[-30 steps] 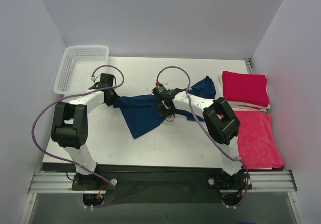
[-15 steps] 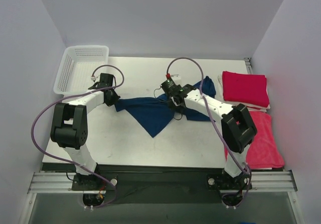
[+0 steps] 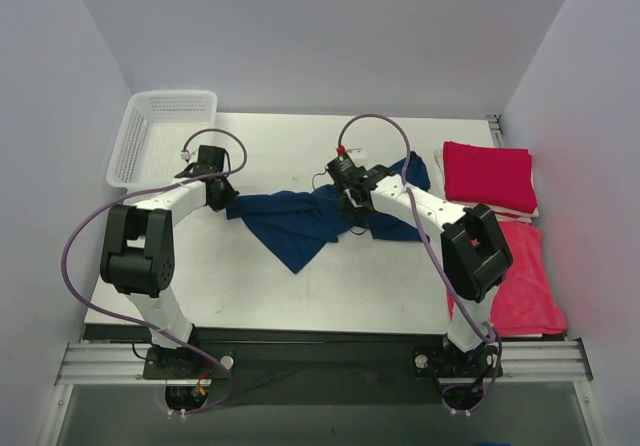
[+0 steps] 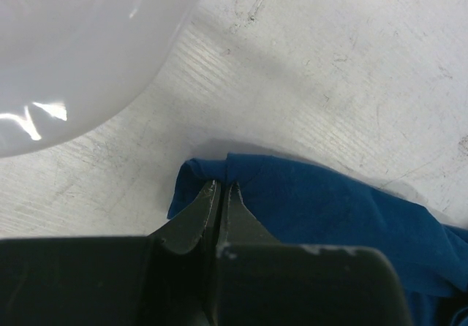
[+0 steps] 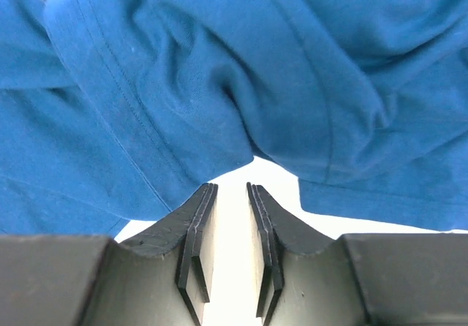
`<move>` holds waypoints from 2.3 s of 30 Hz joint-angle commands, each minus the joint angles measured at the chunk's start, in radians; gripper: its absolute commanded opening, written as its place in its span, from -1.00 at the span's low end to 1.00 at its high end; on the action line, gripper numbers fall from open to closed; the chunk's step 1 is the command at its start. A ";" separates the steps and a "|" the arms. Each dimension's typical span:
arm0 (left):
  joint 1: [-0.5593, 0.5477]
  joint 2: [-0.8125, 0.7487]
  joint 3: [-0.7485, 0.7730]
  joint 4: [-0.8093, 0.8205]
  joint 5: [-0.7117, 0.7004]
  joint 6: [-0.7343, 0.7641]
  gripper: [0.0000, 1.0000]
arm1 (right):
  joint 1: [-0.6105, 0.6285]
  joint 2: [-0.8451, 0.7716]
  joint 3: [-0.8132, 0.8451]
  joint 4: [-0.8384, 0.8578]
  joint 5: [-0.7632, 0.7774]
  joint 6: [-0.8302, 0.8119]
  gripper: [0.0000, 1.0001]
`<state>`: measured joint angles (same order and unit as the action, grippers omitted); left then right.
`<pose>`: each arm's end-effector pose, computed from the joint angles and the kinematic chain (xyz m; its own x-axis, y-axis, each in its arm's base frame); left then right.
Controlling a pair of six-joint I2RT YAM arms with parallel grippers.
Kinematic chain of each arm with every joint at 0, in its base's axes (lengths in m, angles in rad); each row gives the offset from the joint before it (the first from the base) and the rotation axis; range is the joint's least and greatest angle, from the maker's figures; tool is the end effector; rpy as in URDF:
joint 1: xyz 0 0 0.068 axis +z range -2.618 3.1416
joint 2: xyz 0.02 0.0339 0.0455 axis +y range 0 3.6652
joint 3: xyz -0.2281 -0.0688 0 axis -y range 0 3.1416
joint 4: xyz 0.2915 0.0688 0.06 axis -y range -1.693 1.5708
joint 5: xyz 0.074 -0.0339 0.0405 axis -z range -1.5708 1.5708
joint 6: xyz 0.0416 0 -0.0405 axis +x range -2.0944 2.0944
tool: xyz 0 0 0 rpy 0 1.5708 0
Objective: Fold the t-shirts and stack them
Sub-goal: Flatten out the tshirt
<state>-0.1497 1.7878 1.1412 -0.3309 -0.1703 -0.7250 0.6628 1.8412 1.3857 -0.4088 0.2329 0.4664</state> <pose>0.3988 -0.0530 0.1132 -0.6490 -0.5631 -0.5117 -0.5038 0.8220 -0.2656 0.3554 0.2653 0.1719 -0.7517 -0.0317 -0.6588 -0.1597 0.9779 0.1351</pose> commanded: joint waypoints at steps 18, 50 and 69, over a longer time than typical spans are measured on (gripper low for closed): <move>0.009 0.001 0.026 0.023 0.014 0.016 -1.00 | 0.069 0.084 0.027 0.001 -0.153 -0.028 -0.17; 0.007 0.007 0.020 0.018 0.008 0.019 -1.00 | 0.023 0.078 -0.002 0.039 -0.090 0.025 -0.25; 0.007 0.010 0.017 0.018 0.006 0.019 -1.00 | 0.015 0.075 0.001 0.042 -0.101 0.035 -0.85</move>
<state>-0.1486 1.7882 1.1412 -0.3309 -0.1596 -0.7200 0.6857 1.9640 1.3819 -0.3477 0.1158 0.4969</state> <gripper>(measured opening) 0.036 0.081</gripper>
